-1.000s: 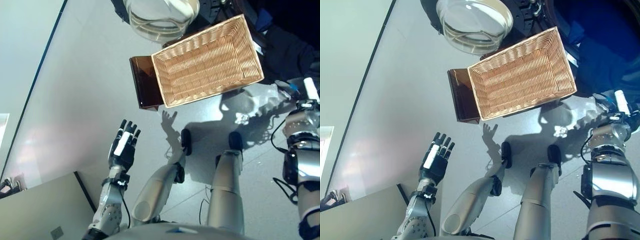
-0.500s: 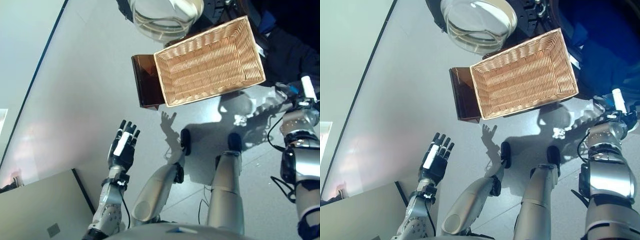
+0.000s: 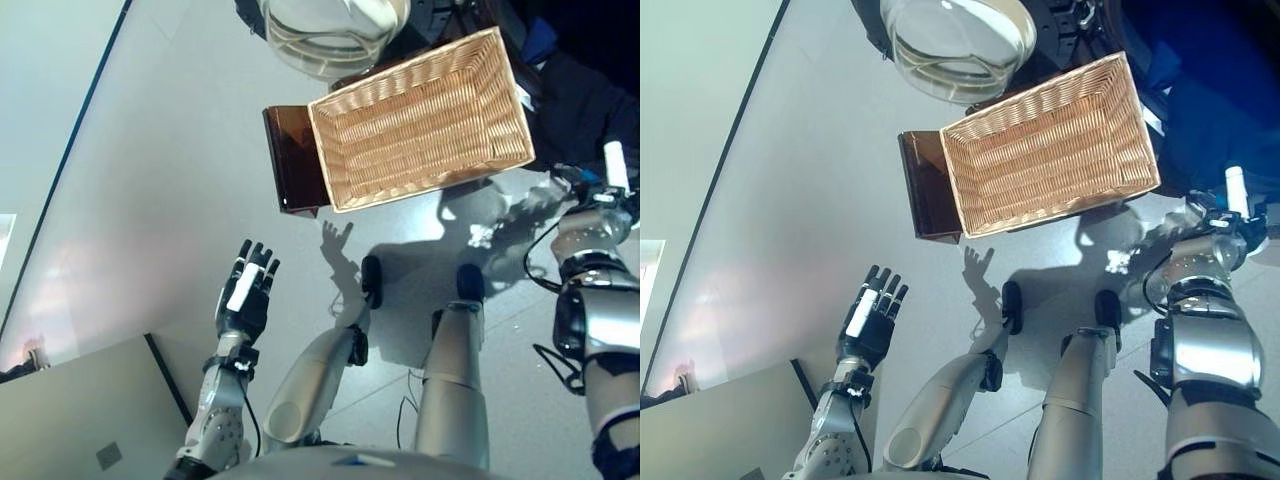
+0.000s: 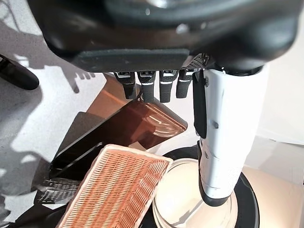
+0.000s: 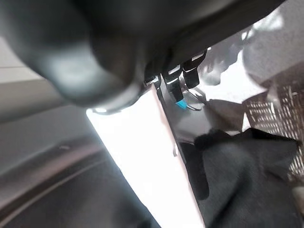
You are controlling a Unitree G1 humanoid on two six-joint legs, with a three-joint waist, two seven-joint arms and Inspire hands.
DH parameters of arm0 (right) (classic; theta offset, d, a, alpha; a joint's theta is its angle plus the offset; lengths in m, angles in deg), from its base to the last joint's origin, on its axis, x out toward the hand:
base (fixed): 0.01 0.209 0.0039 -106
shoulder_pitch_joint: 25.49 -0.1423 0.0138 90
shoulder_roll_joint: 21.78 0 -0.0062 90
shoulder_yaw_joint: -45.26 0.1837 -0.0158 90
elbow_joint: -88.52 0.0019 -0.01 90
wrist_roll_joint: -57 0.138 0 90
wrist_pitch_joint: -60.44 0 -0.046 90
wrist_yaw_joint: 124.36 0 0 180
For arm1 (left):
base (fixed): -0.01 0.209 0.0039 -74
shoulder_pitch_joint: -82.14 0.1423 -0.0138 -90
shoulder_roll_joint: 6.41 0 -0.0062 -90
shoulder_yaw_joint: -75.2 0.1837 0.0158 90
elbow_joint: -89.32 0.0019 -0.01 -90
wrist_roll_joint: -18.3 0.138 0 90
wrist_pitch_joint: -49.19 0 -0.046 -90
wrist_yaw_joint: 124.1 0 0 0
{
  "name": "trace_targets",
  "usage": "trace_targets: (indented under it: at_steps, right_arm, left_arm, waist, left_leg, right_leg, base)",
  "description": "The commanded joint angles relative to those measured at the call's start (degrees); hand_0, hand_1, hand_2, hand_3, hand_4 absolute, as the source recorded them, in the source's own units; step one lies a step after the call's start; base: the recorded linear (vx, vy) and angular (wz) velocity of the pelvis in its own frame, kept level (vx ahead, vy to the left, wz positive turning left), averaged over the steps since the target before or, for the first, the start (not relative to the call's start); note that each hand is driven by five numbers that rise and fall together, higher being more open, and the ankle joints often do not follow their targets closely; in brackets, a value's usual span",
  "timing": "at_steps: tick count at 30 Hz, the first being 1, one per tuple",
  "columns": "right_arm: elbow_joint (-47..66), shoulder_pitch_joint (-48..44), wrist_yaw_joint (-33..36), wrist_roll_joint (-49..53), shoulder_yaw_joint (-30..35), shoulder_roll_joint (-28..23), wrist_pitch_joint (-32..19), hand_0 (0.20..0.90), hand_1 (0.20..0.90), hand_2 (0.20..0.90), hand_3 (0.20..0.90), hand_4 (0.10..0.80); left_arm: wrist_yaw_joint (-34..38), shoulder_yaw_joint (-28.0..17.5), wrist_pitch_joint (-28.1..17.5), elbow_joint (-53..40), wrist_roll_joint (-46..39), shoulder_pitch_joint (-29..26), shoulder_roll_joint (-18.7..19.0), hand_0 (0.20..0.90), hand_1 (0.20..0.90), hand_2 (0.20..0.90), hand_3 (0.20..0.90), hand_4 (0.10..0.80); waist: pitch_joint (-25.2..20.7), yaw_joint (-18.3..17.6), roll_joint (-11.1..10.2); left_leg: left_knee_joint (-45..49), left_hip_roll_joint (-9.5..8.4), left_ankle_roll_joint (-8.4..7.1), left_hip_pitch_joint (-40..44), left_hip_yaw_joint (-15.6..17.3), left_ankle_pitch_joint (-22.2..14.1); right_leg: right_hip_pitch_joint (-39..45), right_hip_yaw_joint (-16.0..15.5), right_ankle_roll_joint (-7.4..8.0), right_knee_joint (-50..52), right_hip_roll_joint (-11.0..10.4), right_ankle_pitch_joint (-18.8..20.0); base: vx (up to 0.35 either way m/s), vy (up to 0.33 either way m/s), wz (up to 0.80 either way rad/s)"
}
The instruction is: Pick up the clothes and place them into the washing machine
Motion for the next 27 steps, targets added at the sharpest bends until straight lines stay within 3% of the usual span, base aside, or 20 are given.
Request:
trace_targets:
  at_steps: [1, 13, 15, 16, 17, 18, 27]
  right_arm:
    - [8.3, -10.8, -4.9, -1.4, -4.6, -0.8, -4.7, 0.900, 0.900, 0.900, 0.900, 0.800]
    - [9.9, -9.3, -5.1, -0.7, -3.4, 0.0, -5.2, 0.900, 0.900, 0.900, 0.900, 0.800]
    - [10.1, -9.5, -4.7, 0.3, -2.5, -1.5, -5.7, 0.543, 0.543, 0.543, 0.543, 0.545]
    - [9.7, -9.6, -4.5, 0.3, -2.2, -2.1, -5.8, 0.450, 0.450, 0.450, 0.450, 0.478]
    - [9.6, -9.7, -4.6, 0.3, -2.3, -2.2, -5.7, 0.450, 0.450, 0.450, 0.450, 0.478]
    - [8.4, -9.8, -3.5, -0.5, -1.8, -3.5, -5.5, 0.200, 0.200, 0.200, 0.200, 0.300]
    - [9.2, -10.4, 2.0, -2.9, 0.4, -6.8, -7.0, 0.200, 0.200, 0.200, 0.200, 0.300]
  left_arm:
    - [0.1, -1.1, -4.6, -3.9, 0.3, -2.9, 2.0, 0.900, 0.900, 0.900, 0.900, 0.800]
    - [0.0, -1.9, -5.1, -4.7, 0.5, -2.4, 2.4, 0.900, 0.900, 0.900, 0.900, 0.800]
    - [0.3, -2.1, -5.1, -4.8, 0.4, -2.0, 2.3, 0.900, 0.900, 0.900, 0.900, 0.800]
    - [0.4, -2.2, -5.0, -4.7, 0.5, -1.8, 2.2, 0.900, 0.900, 0.900, 0.900, 0.800]
    - [0.4, -2.2, -5.0, -4.7, 0.5, -1.8, 2.2, 0.900, 0.900, 0.900, 0.900, 0.800]
    - [0.7, -2.5, -4.9, -4.6, 0.7, -1.6, 2.2, 0.900, 0.900, 0.900, 0.900, 0.800]
    - [1.9, -3.2, -5.6, -5.0, 1.9, -1.1, 2.4, 0.900, 0.900, 0.900, 0.900, 0.800]
  waist:
    - [0.1, 3.3, 3.5]
    - [-0.6, 4.5, 3.1]
    - [-0.3, 4.3, 3.1]
    - [-0.2, 4.3, 3.2]
    - [-0.2, 4.4, 3.2]
    - [0.0, 4.2, 3.3]
    - [0.8, 3.5, 4.2]
  left_leg:
    - [2.5, -0.91, -3.72, -1.0, 1.2, -1.9]
    - [2.6, -1.20, -3.51, -0.9, 0.7, -2.1]
    - [2.4, -1.46, -3.56, -0.8, 0.7, -2.1]
    - [2.3, -1.24, -3.61, -1.0, 0.8, -1.8]
    - [2.2, -1.17, -3.63, -1.1, 0.8, -1.7]
    - [1.9, -1.23, -3.67, -1.1, 0.9, -1.7]
    - [1.7, -1.11, -3.69, -1.8, 1.2, -1.3]
  right_leg:
    - [6.2, -3.9, -3.71, -6.6, 1.4, -0.3]
    - [6.8, -4.4, -3.54, -7.3, 0.9, -0.3]
    - [6.8, -4.2, -3.58, -7.1, 0.8, -1.0]
    - [6.5, -4.2, -3.65, -7.1, 1.0, -0.5]
    - [6.4, -4.2, -3.67, -7.2, 1.1, -0.4]
    - [6.3, -4.2, -3.66, -7.2, 1.0, -0.5]
    - [5.3, -3.6, -3.72, -6.9, 1.4, -0.4]
  base:
    - [0.000, 0.000, 0.00]
    - [0.005, 0.009, 0.04]
    - [0.000, 0.000, 0.00]
    - [0.000, 0.000, 0.00]
    - [0.000, 0.000, 0.00]
    - [0.000, 0.000, 0.00]
    - [-0.006, -0.002, 0.01]
